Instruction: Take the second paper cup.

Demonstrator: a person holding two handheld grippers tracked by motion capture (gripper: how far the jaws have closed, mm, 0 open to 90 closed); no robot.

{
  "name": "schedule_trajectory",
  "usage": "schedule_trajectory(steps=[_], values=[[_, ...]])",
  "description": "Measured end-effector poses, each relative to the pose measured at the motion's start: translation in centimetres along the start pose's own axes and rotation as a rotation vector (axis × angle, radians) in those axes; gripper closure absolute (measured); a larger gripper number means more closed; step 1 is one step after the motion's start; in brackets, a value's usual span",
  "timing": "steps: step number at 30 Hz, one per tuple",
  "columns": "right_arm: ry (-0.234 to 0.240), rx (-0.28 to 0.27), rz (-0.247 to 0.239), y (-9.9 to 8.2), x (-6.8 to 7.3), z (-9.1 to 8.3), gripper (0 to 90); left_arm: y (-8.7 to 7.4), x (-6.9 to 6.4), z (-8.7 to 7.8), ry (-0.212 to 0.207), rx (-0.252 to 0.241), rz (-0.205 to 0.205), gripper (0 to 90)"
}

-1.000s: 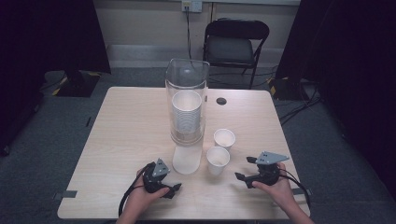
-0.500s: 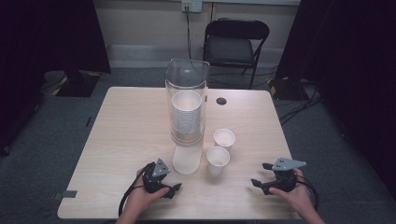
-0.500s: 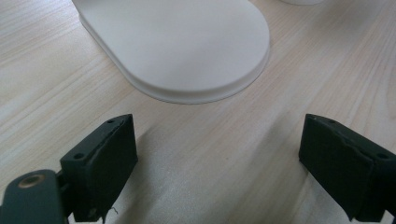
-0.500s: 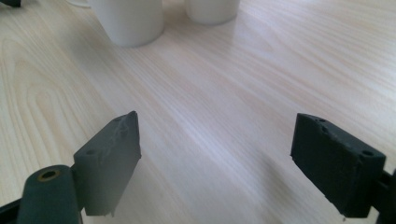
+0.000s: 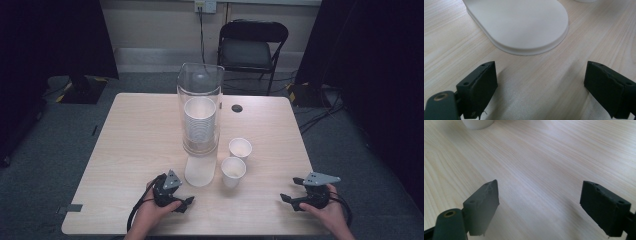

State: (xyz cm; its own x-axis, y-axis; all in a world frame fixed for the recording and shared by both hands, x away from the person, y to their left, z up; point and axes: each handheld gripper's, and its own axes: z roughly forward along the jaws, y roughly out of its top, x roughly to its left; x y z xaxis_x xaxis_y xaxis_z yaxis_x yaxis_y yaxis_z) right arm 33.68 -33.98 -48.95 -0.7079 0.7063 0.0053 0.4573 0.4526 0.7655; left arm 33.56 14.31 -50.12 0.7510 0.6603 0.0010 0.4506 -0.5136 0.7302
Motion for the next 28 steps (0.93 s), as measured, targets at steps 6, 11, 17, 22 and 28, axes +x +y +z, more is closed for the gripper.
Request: schedule_trajectory(steps=[6,11,17,22,28], values=[[-0.02,0.015,0.009,-0.7,-0.6,-0.6,14.8,0.0,0.0,0.0,0.0,0.0,0.0,10.8],[-0.028,0.029,0.012,-1.3,-0.8,-0.8,14.8,0.0,0.0,0.0,0.0,0.001,0.001,10.7],[-0.033,0.043,0.009,-1.9,-1.0,-0.8,14.4,0.0,0.0,0.0,0.0,0.001,0.005,10.7],[-0.031,0.044,0.003,-2.0,-1.1,-0.9,14.2,0.0,0.0,0.0,0.002,0.001,0.005,10.8],[-0.004,0.003,-0.018,-2.7,-1.4,-1.1,14.0,0.0,0.0,0.0,-0.002,0.001,-0.005,10.7]])
